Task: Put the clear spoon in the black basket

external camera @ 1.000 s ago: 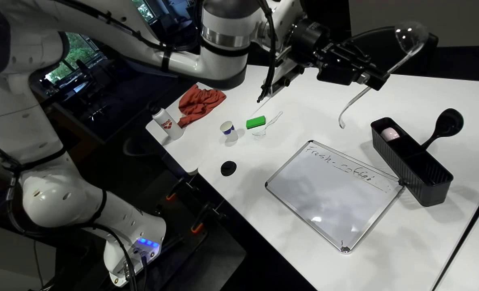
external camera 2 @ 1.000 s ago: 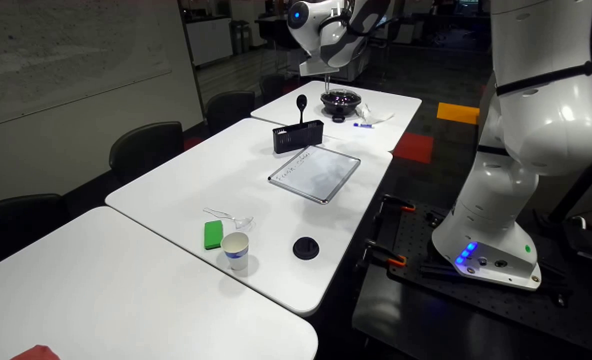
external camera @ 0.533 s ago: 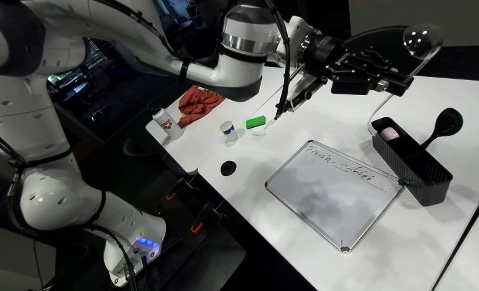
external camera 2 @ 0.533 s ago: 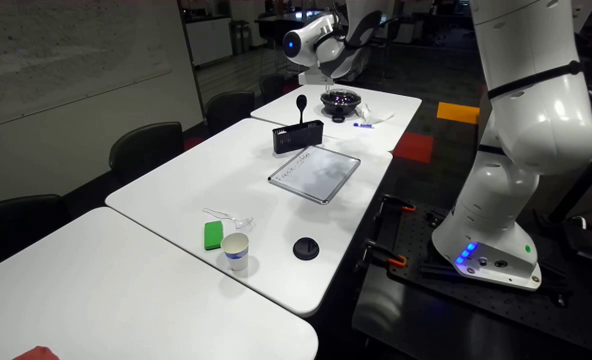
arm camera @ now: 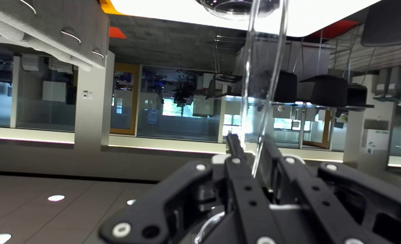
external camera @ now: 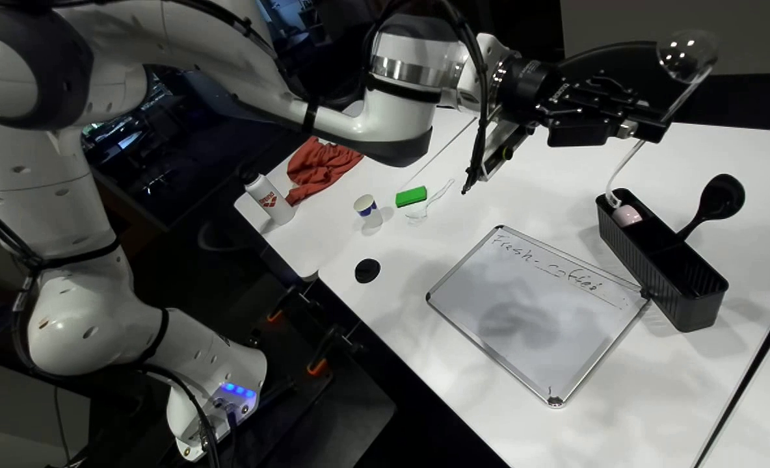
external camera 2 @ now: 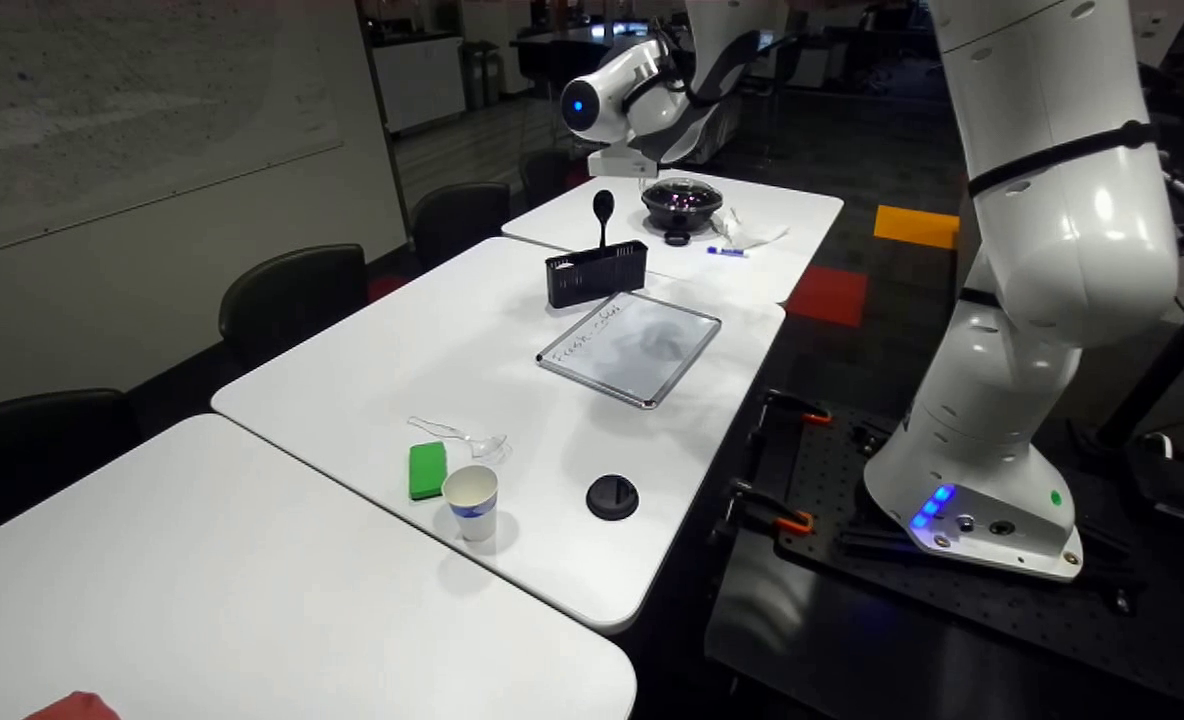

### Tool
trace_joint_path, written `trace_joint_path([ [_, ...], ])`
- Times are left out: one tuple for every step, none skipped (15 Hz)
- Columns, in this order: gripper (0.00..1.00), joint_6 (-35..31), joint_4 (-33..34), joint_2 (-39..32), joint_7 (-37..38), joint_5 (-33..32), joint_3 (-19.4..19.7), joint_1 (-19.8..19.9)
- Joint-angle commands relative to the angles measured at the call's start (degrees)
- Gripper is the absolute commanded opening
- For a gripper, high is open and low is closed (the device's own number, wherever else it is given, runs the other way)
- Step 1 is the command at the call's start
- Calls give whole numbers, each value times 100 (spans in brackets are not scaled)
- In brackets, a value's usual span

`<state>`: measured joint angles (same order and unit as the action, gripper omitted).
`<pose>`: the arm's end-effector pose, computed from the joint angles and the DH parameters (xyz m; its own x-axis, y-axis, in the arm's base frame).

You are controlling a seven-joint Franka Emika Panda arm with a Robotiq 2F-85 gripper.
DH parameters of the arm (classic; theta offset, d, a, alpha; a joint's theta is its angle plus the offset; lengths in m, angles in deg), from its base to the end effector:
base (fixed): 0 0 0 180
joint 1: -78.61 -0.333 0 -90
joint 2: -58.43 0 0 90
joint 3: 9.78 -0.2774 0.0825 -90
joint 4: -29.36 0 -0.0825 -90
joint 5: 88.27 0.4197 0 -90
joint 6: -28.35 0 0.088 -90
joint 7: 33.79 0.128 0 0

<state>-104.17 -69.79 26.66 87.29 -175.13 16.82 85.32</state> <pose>0.5855 -0.3974 0.2572 0.1020 -0.2585 0.9606 -0.9943 -0.0577 0.0900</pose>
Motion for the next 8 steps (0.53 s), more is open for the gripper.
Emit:
trace_joint_path([
  [4, 246, 755, -745, 631, -681, -596, 535],
  [4, 237, 926, -944, 799, -879, -705, 649],
  [4, 177, 1064, -1107, 922, -1067, -807, 759],
  [4, 183, 1215, -1283, 1063, -1240, -880, 840],
  [4, 201, 1357, -1457, 1220, -1447, -929, 899],
  [4, 168, 1498, -1631, 1346, -1626, -981, 978],
  [4, 167, 1617, -1764, 1418, -1757, -1027, 1046],
  [4, 212, 1759, -1938, 1475, -1849, -1062, 1111],
])
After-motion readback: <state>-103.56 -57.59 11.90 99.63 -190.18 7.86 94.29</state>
